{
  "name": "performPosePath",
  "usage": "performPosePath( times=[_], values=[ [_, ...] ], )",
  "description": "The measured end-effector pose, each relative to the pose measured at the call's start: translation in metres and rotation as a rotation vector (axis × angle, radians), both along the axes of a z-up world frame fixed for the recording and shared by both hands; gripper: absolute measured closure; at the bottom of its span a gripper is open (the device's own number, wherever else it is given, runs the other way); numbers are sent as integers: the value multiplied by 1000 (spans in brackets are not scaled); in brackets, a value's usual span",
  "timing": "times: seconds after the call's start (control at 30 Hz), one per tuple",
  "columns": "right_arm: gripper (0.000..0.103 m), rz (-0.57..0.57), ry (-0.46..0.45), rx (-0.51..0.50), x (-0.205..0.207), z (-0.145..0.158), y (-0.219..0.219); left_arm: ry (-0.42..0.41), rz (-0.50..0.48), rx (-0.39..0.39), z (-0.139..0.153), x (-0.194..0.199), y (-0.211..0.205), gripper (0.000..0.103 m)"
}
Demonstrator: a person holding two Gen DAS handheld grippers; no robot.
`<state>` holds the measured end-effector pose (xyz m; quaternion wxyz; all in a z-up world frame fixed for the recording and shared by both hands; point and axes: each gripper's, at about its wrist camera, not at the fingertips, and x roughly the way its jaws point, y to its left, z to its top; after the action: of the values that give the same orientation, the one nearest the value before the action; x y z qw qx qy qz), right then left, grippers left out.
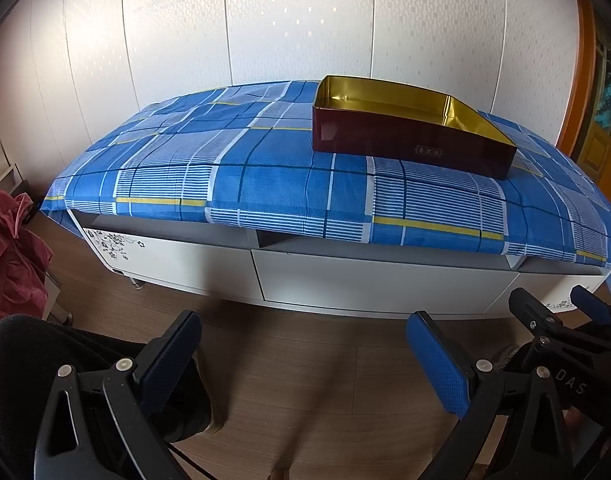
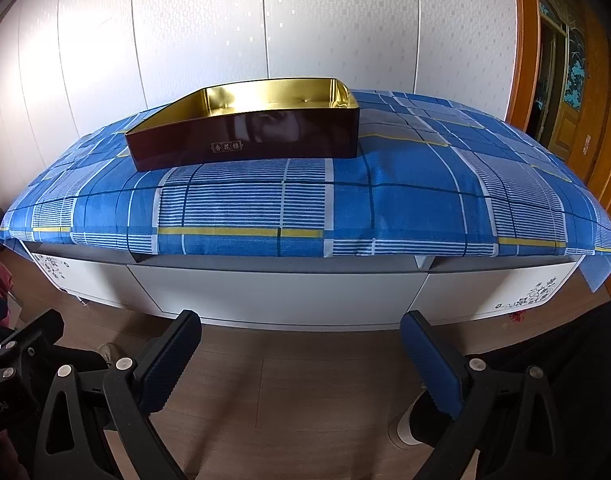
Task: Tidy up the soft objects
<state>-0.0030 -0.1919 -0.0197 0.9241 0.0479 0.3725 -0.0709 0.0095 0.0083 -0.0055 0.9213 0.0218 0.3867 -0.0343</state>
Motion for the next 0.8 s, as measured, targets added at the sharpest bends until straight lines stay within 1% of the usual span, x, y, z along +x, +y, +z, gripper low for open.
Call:
performPosePath(
  times=[0.8],
  values=[
    [1,3,8,3,1,-3,0,5,-1,0,-1,0,0,0]
  ],
)
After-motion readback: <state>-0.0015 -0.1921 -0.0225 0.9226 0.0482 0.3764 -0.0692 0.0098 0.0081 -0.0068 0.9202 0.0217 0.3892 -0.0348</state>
